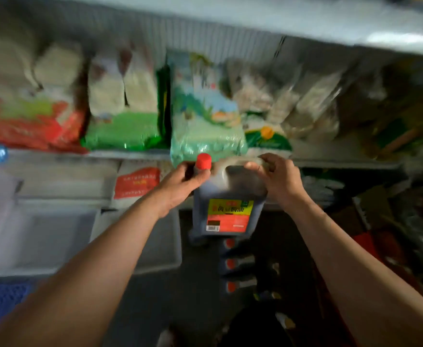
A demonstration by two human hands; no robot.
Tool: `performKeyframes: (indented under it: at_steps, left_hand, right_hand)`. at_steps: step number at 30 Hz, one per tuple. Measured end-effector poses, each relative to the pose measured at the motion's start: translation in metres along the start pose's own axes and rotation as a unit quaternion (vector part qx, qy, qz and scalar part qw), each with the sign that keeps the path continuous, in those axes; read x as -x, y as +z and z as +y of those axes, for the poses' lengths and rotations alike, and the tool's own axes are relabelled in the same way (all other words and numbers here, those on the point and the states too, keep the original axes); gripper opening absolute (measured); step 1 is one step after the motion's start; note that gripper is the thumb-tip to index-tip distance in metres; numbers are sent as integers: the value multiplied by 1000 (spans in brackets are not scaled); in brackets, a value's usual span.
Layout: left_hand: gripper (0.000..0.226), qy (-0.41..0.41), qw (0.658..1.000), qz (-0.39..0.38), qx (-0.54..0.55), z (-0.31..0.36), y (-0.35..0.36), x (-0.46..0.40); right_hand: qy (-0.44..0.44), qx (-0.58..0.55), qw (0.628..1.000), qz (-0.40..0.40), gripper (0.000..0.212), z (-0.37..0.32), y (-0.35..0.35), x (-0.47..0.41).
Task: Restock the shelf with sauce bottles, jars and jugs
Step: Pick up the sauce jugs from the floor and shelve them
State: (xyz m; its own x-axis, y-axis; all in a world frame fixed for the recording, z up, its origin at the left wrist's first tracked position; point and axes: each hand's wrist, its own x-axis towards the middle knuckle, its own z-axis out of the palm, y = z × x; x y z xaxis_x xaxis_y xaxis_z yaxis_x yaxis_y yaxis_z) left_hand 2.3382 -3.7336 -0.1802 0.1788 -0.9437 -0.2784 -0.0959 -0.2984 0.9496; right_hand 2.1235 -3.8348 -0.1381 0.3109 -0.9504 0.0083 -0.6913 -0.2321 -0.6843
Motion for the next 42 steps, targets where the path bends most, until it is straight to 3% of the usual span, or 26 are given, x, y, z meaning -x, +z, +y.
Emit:
performKeyframes:
  at_steps: [1, 2, 5, 7, 11, 13, 18, 22, 26, 31, 34, 42]
  left_hand:
    - [20, 34, 999, -13, -14, 30, -3, 3]
    - [31, 61, 997, -21, -29, 56, -5, 4]
    - [102, 120, 989, -31, -80, 131, -5, 2]
    - [115, 150, 981, -30, -122, 176, -2, -3]
    - [94, 217, 966, 1, -141, 255, 15, -18]
    - [87, 234, 959, 18, -158, 294, 23, -31]
    - [105, 268, 945, 73, -170, 375, 43, -68]
    - [85, 277, 943, 124, -139, 416, 53, -106]
    - [86, 261, 945, 144, -135, 431, 54, -138]
    - [86, 250, 945, 159, -137, 428, 49, -184]
    - [88, 242, 949, 141, -144, 422, 49, -209]
    - [90, 229, 953, 100, -169, 429, 34, -229]
  right_hand:
    - [-14, -3, 1000, 19, 65, -15, -22, -4]
    - [-29, -6, 999, 37, 61, -30, -44, -8]
    - [-64, -8, 994, 90, 52, -65, -108, -21]
    - [-85, -7, 989, 118, 57, -82, -146, -35]
    - [-146, -19, 979, 144, 70, -98, -215, -73]
    - [-175, -23, 972, 155, 63, -105, -250, -94]
    - [-222, -25, 959, 173, 49, -125, -317, -156]
    - [-246, -20, 954, 171, 54, -133, -344, -218]
    - [-235, -7, 957, 171, 52, -129, -342, -268]
    - [-243, -20, 956, 162, 80, -116, -326, -317]
    - [-225, -22, 959, 172, 56, -103, -319, -332]
    - [-224, -7, 953, 203, 58, -98, -316, -345]
